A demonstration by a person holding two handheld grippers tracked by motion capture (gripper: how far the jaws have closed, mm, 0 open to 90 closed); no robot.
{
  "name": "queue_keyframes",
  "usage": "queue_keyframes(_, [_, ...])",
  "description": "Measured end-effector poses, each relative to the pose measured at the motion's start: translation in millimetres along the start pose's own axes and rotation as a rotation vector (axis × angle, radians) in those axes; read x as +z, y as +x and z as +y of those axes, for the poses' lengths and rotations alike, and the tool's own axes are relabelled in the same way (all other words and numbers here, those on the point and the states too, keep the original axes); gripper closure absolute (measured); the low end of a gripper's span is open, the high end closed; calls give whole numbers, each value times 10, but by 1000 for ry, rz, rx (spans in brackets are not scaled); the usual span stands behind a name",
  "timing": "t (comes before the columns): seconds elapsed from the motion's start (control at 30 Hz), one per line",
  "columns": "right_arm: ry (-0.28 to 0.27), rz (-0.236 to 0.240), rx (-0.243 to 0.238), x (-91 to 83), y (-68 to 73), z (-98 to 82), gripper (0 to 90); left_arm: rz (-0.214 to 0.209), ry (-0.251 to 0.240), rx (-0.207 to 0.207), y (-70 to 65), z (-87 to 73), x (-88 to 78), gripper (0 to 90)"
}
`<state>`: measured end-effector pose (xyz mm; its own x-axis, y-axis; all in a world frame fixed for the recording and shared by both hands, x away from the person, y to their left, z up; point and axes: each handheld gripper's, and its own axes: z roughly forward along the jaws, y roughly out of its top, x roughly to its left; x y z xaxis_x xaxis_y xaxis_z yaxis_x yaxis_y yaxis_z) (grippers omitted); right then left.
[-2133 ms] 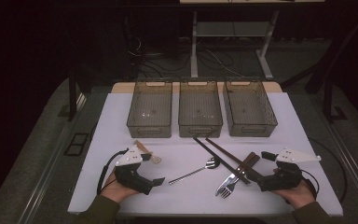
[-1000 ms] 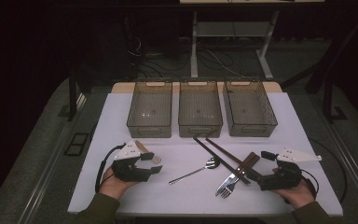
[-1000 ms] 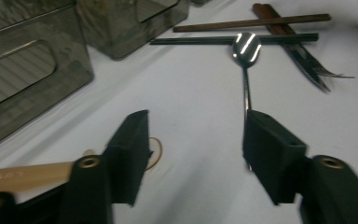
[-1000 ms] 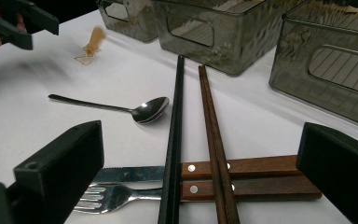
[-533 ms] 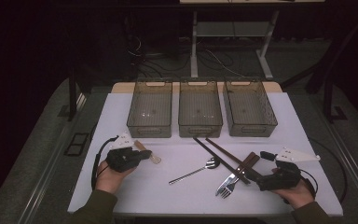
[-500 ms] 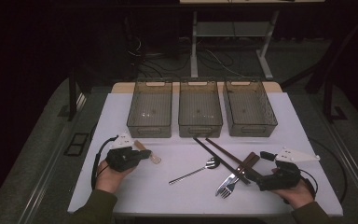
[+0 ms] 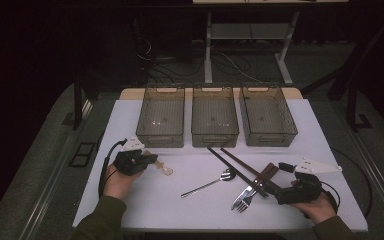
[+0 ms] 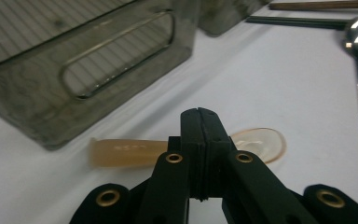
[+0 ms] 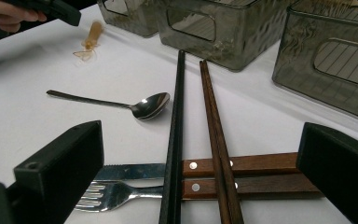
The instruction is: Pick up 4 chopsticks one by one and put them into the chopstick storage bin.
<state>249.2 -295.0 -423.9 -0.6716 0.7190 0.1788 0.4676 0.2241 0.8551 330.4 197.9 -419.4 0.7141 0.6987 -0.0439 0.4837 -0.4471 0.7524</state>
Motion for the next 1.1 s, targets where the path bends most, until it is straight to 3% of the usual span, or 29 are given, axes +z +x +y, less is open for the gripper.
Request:
queue_keyframes(0.13, [0, 0, 1, 3, -2, -2, 6, 44, 17, -13, 132, 31, 55, 896])
queue_keyframes(0.33, [2, -4, -3, 9, -8, -5, 6, 64, 29, -18, 254, 82, 131, 896])
queue_keyframes(0.5, [6, -4, 1, 13, -9, -9, 6, 79, 76, 17, 281, 133, 238, 897])
queue_keyframes(0.87, [7, -4, 1, 11, -12, -11, 6, 103, 160, 53, 297, 146, 384, 897])
queue_keyframes(1.1, [9, -3, 1, 13, -14, -13, 6, 106, 185, 64, 288, 159, 425, 898])
